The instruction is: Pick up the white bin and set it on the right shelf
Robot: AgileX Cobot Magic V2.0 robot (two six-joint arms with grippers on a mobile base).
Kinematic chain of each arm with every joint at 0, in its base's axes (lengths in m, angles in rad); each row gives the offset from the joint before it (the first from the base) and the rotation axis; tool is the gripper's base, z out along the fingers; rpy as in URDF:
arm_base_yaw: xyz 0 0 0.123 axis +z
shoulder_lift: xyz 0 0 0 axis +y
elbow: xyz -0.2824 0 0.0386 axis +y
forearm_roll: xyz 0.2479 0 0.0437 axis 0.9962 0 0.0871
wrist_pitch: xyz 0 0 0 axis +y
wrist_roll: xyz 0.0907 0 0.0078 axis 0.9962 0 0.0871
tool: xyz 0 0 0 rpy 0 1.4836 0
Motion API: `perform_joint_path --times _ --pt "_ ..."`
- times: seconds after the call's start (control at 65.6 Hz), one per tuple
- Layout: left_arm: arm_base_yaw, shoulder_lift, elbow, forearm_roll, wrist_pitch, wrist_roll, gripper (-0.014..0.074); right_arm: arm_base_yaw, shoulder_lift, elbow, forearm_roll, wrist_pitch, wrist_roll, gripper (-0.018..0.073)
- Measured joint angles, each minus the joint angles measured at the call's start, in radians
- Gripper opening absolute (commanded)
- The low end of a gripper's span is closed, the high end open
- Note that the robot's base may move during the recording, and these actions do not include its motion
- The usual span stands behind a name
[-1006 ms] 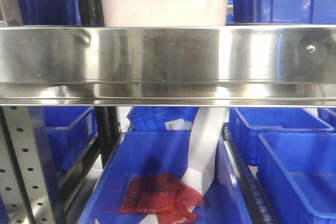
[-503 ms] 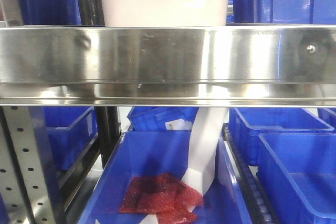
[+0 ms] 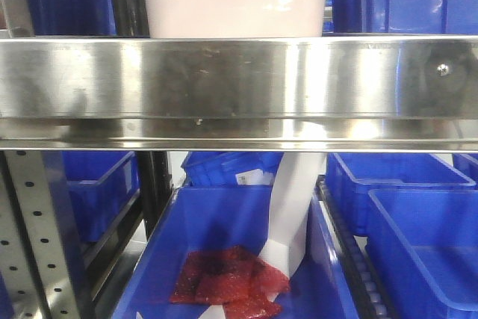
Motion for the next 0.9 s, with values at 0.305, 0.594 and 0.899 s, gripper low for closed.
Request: perform_joint_path --times 0.305,0.594,0.899 --pt "-0.036 -0.002 0.000 0.036 -0.100 0.000 -0.0117 0.000 0.000 0.000 0.000 0.000 0.000 0.0055" --pt "-0.034 -0.002 0.000 0.036 -0.101 -0.002 -0.0117 0.000 0.000 0.000 0.000 0.000 0.000 0.0055" --pt "0.000 -0.002 0.000 0.036 -0.109 -0.004 -0.0117 0.000 0.000 0.000 0.000 0.000 0.000 0.0055"
